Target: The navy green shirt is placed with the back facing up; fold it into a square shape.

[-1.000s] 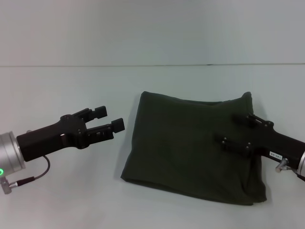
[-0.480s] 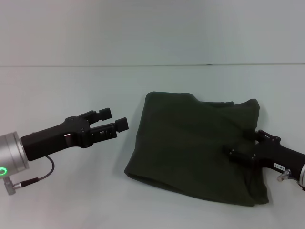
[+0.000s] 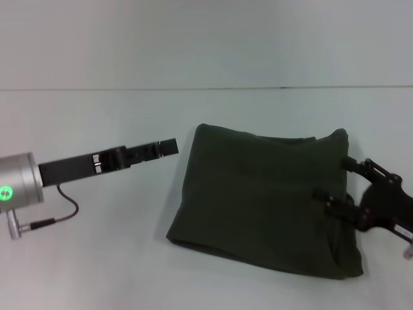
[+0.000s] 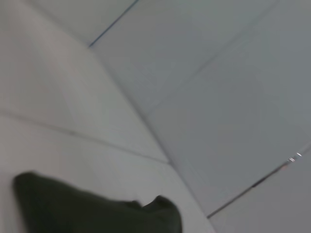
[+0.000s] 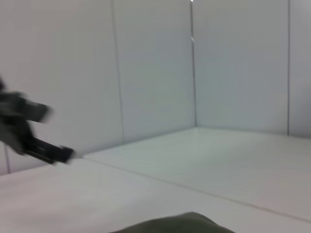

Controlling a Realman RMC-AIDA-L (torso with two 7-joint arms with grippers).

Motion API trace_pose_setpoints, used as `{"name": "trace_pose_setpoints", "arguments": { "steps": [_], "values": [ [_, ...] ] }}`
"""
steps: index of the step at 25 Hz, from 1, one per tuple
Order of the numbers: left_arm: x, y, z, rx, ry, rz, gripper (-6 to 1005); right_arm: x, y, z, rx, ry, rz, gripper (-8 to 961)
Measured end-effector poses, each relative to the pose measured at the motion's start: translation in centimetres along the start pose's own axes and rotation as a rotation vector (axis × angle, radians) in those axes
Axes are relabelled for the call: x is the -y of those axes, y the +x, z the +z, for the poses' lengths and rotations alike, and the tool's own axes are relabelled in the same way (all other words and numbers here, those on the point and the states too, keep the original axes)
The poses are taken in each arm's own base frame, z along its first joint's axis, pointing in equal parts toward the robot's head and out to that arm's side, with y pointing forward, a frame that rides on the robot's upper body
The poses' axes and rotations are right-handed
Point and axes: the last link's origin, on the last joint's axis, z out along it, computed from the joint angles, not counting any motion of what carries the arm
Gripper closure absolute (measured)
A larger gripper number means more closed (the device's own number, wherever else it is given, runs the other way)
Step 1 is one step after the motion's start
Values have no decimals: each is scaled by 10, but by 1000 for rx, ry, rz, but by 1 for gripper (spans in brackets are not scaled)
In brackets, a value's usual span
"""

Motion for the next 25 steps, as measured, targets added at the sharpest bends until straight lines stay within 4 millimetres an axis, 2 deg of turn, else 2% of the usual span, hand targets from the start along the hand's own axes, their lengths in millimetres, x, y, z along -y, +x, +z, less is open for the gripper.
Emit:
{"name": "trace_pose_setpoints", "arguments": {
  "steps": [3,9,17,25],
  "values": [
    [10,11,11,40,96,-146,77,-9,4,-15,28,-3,-35,48],
    [19,19,34,189,257,-275,85,-24,17,-40,41,18,-16,49],
    [21,11,19,269,322,-497,97,-30,20,-59,51,15,-21,51],
    [23,8,36,280,353,-486,109,-31,20,-60,45,11,-26,50]
  ]
}}
